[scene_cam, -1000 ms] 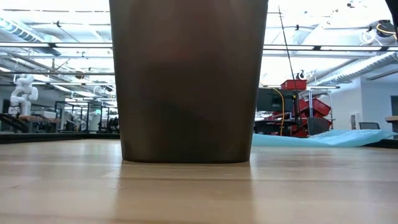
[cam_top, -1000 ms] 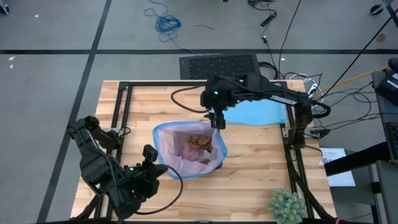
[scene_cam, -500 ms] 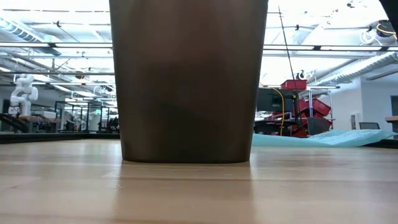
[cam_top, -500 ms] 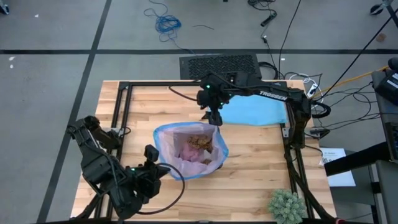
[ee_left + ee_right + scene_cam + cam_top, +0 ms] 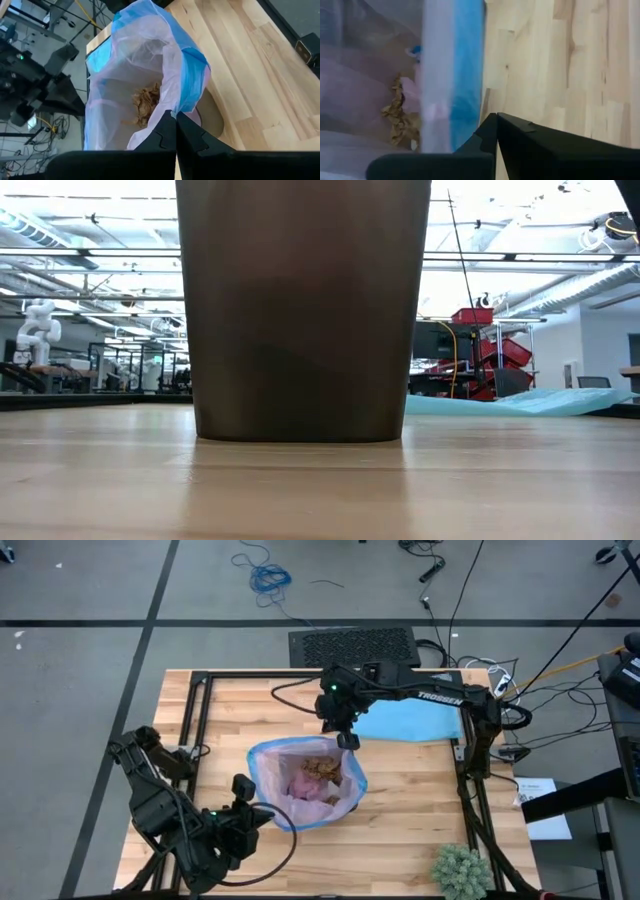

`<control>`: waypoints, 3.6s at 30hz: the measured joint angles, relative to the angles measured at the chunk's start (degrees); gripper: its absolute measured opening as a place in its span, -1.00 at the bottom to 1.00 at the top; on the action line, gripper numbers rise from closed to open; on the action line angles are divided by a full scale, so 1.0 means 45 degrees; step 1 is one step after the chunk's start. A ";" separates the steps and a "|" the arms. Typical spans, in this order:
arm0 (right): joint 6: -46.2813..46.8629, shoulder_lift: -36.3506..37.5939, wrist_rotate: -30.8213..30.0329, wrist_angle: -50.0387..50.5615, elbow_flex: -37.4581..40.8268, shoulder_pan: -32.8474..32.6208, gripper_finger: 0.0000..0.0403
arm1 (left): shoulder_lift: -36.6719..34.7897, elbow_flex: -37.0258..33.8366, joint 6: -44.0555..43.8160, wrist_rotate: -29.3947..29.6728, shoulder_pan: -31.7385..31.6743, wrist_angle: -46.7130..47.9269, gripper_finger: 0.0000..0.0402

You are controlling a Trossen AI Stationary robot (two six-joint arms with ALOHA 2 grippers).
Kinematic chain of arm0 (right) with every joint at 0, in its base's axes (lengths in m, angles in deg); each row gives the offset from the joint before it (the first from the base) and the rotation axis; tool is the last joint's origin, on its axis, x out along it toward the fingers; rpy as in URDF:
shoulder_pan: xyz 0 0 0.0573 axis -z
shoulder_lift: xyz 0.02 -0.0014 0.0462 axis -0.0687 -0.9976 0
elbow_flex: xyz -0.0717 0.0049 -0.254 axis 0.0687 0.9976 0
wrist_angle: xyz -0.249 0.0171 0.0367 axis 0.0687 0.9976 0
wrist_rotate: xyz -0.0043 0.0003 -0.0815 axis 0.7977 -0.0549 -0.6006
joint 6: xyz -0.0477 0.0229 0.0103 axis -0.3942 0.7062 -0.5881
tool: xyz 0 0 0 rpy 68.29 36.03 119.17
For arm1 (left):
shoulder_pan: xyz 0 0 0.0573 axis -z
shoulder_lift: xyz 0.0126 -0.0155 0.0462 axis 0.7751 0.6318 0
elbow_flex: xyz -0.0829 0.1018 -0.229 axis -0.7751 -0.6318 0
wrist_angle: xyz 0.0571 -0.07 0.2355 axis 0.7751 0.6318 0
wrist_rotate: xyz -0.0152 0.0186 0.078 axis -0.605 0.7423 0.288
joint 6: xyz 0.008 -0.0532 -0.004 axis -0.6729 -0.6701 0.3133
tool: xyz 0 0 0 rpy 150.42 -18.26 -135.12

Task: Place trash/remove bag and relplace
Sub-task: Remove the trash bag from the trash bin

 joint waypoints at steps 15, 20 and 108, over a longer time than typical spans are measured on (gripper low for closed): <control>0.1441 0.1233 -0.0112 -0.0694 -0.0102 -0.0993 -0.59 | 0.0000 0.0000 -0.0137 -0.0262 0.0000 0.0083 -1.00; 0.1397 0.0733 -0.0140 -0.0137 -0.0102 -0.1031 -0.03 | 0.0000 0.0000 -0.0147 -0.0262 0.0000 0.0024 -1.00; -0.3818 0.5128 -0.9930 -0.7870 -0.0107 -0.7843 -1.00 | -0.1180 0.3619 1.0599 0.2659 0.0446 -1.0708 -1.00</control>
